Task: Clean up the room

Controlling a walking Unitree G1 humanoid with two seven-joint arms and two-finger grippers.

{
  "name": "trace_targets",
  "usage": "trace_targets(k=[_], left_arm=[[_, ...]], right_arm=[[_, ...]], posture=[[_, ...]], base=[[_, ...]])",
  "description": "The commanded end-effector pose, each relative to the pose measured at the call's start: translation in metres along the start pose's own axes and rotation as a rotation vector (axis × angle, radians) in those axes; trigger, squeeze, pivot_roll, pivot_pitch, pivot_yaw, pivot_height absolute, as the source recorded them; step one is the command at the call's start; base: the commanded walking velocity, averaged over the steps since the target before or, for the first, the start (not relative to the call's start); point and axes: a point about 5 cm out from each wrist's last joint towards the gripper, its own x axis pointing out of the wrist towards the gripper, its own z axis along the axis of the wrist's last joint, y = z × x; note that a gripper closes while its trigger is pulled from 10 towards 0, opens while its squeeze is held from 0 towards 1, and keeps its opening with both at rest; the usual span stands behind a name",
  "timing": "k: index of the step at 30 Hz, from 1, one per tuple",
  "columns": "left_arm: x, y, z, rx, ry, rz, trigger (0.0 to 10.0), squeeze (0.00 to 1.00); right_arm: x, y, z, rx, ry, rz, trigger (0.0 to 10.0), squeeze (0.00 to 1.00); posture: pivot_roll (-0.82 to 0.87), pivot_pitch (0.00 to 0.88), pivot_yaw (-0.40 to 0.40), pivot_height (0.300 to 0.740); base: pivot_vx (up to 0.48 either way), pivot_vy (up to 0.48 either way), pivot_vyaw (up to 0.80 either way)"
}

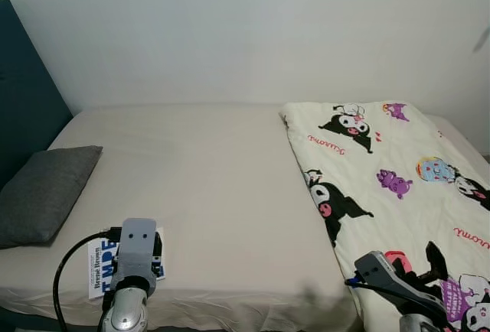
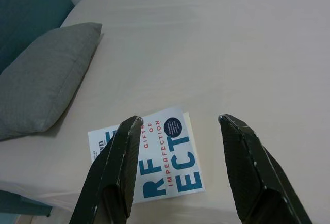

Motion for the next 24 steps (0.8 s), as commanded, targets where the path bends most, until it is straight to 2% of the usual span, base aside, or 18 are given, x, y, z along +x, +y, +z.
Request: trace_targets(k=[1, 24], left_arm=[[-0.002, 0.0035, -0.0057, 0.02, 0.021, 0.007, 10.0, 0.0], [-0.0029, 0.0022, -0.0071, 0.018, 0.028, 0.0, 10.0, 0.0]], right_arm=[[-0.0042, 0.0052, -0.0011, 0.008, 0.007, 0.014, 10.0, 0.0], [-0.002, 0.007, -0.0001, 0.008, 0.009, 0.017, 10.0, 0.0]], posture=[[-0.01, 0.162, -0.001, 0.74], [-0.02, 0.176, 0.008, 0.74]], base=[[0.0, 0.0, 0.0], [0.0, 0.0, 0.0]])
